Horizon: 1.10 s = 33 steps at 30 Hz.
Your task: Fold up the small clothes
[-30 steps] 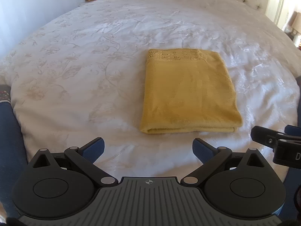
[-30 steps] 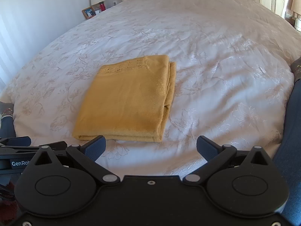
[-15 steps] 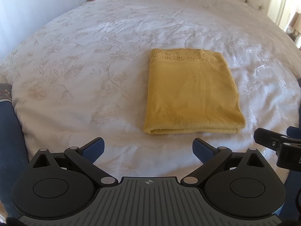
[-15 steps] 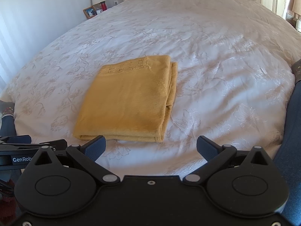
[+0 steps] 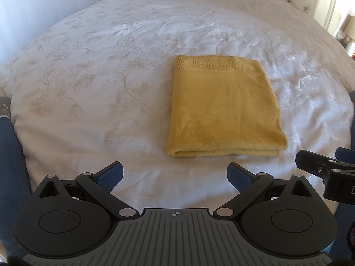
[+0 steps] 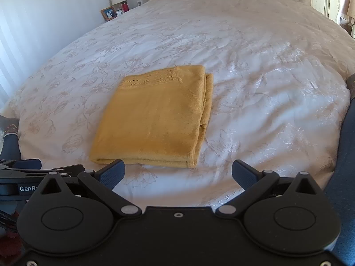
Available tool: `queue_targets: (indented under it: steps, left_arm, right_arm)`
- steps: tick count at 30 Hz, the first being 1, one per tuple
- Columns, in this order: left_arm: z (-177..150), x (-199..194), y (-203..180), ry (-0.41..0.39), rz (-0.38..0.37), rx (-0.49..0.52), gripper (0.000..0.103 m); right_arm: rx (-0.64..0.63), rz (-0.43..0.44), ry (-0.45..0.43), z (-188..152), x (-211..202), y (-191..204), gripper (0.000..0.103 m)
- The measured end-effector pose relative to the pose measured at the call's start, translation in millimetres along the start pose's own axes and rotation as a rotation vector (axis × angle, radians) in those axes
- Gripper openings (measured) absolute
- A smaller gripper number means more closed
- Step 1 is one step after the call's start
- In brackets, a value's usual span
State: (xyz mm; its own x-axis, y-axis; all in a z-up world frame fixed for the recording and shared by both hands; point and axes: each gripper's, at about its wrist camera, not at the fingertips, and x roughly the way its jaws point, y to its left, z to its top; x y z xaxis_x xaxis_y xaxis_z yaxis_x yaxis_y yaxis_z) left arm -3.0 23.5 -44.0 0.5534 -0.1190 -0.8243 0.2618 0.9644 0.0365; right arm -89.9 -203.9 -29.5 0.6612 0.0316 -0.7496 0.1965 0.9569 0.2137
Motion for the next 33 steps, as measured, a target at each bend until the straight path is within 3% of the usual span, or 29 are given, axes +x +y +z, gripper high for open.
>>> queue_targets:
  steps: [33]
  left_arm:
    - [3, 10, -6, 0.020, -0.011, 0.016, 0.101]
  right_arm:
    - [0.024, 0.014, 0.023, 0, 11, -4, 0.102]
